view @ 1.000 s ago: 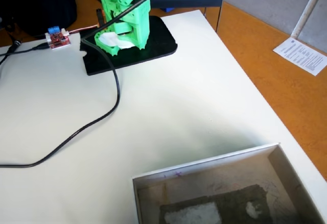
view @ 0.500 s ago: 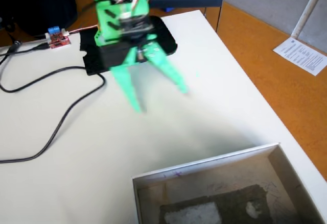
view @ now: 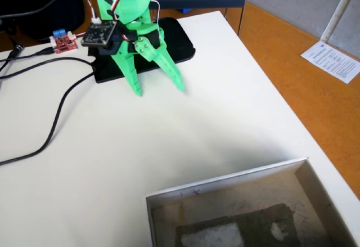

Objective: Remove orange objects from table

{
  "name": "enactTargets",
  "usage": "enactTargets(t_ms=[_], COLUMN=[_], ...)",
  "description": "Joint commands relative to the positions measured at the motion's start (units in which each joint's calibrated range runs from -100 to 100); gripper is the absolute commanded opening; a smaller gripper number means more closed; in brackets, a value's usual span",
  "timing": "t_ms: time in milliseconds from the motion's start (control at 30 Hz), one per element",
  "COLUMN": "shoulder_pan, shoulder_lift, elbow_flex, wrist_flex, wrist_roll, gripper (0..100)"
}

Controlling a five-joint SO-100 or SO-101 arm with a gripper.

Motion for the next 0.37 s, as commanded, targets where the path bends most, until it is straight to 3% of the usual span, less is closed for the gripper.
enactTargets(t_ms=[0,333], shoulder_pan=[1.0,0.6], shoulder_lift=[-0.5,-0.4], elbow_flex=[-0.2,-0.3], wrist_flex=[0.3,0.3], wrist_roll=[-1.0,-1.0], gripper=[41,41])
